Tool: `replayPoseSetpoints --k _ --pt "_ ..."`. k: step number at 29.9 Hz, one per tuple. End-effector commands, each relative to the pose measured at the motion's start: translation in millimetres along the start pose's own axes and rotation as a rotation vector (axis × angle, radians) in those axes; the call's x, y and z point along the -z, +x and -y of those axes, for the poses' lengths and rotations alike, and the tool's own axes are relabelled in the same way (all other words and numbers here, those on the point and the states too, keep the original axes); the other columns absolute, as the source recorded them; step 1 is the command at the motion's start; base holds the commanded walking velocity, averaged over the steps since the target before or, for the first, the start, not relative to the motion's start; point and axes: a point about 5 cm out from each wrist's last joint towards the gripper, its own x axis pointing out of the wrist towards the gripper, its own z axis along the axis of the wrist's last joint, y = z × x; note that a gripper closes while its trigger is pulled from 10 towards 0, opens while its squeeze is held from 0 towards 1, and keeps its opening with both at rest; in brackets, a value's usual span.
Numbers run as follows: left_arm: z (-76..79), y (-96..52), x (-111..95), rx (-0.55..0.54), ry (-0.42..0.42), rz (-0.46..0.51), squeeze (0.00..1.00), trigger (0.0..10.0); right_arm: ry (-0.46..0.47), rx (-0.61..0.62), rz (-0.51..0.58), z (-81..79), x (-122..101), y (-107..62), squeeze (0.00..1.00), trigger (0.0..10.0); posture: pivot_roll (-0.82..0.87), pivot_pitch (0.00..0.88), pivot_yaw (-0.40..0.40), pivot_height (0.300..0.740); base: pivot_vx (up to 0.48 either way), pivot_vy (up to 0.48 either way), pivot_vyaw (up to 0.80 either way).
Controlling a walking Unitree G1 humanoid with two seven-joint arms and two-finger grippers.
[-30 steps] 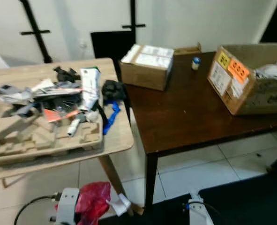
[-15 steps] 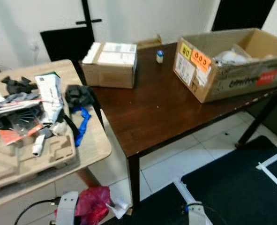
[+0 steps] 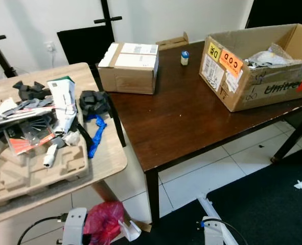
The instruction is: Picking trash to rubbish bin
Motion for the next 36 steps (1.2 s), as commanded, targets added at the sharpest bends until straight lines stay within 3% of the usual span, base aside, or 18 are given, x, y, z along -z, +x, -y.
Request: replayPoseSetpoints --k 1,36 --pt "2.9 1.0 0.2 -0.001 -0.016 0.0 0.05 10.0 0.005 0.004 -0.022 1.6 5.9 -0.7 0.0 10.0 -0.04 0.122 0.034 0.74 0.0 -0.48 0.0" --pt "0.6 3.5 -7.4 -0.008 -0.029 0.011 0.06 10.0 -0.022 0.006 -0.006 5.2 3.9 -1.1 0.0 10.0 -0.06 0.092 0.049 0.74 0.0 -0.48 0.0"
